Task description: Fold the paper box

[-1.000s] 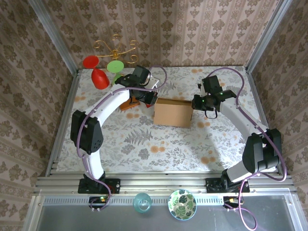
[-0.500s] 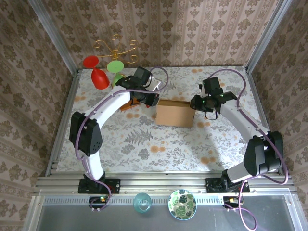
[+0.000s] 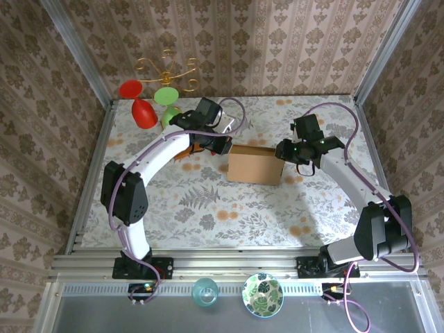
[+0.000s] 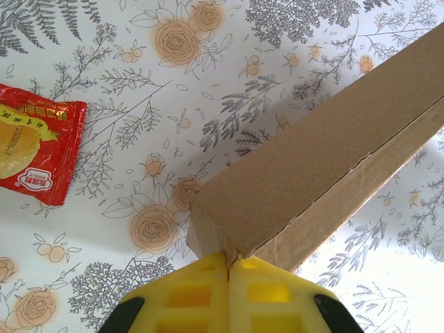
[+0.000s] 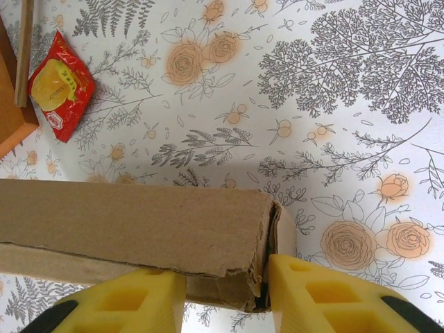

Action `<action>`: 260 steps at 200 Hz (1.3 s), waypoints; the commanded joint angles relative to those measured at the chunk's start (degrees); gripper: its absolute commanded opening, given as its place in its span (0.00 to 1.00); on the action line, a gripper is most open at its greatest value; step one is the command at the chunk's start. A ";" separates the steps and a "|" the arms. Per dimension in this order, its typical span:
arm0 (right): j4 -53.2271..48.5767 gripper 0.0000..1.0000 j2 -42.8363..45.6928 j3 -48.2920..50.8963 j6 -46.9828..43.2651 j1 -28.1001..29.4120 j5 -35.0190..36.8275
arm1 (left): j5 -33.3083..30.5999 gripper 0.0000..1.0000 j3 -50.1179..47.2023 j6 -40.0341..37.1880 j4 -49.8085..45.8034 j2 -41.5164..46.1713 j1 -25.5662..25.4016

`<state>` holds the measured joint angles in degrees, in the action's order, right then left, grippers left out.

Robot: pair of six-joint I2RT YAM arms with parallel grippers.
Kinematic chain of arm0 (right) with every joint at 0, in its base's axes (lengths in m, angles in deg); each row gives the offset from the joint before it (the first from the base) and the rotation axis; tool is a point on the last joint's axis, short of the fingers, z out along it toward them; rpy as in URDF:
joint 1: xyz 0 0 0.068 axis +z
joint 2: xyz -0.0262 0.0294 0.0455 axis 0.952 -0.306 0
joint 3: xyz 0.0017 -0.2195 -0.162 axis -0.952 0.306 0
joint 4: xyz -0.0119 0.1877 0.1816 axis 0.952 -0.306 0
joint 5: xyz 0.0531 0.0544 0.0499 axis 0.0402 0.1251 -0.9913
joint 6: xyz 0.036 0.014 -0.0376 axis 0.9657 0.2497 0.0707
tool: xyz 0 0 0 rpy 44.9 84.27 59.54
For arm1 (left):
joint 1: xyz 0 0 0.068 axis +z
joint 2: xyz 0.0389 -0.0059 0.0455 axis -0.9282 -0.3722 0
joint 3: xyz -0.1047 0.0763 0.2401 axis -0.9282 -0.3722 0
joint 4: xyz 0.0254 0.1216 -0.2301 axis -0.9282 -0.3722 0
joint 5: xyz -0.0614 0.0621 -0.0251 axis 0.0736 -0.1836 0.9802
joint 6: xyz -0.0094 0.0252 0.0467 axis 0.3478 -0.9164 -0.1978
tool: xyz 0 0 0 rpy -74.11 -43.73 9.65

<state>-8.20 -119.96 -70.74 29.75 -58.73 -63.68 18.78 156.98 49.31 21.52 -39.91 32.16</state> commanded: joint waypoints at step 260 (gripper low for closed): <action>-3.88 0.34 -1.37 1.69 -3.58 4.55 7.24 | 2.91 0.07 14.96 9.39 -14.57 -5.23 -0.01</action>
<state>-8.04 -119.61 -69.69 27.73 -55.51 -58.06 19.46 169.18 56.96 8.76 -44.28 31.99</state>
